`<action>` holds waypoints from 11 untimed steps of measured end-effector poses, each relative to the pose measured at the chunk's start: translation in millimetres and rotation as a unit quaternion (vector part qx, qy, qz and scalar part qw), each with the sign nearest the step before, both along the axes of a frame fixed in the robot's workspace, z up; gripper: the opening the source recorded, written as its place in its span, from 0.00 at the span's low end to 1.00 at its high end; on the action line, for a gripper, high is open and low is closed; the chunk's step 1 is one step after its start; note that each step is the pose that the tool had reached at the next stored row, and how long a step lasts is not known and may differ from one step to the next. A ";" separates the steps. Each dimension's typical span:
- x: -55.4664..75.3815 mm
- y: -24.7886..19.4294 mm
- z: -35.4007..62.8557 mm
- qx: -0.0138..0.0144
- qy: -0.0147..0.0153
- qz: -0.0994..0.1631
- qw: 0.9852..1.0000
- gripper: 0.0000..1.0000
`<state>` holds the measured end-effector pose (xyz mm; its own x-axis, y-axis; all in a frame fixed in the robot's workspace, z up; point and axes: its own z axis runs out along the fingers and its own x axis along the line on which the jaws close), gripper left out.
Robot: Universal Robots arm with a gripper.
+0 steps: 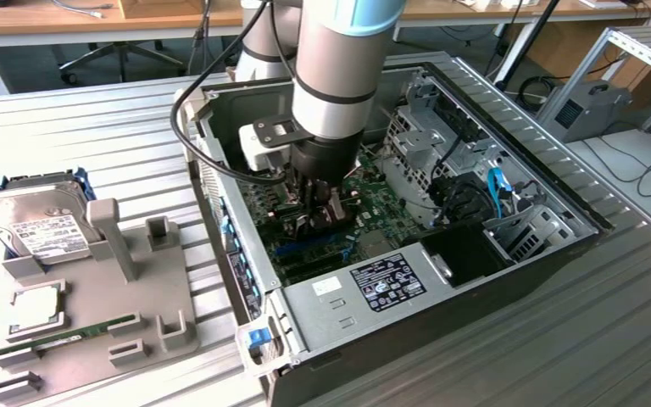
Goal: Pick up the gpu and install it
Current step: 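Insert the gpu into the slot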
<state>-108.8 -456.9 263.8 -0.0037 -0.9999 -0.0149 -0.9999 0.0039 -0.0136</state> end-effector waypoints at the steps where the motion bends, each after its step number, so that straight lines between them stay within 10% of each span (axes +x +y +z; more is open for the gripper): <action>1: 0.1 0.4 -0.1 0.000 0.000 0.000 1.000 0.26; 11: 0.2 1.6 -2.2 0.000 0.000 0.001 1.000 0.26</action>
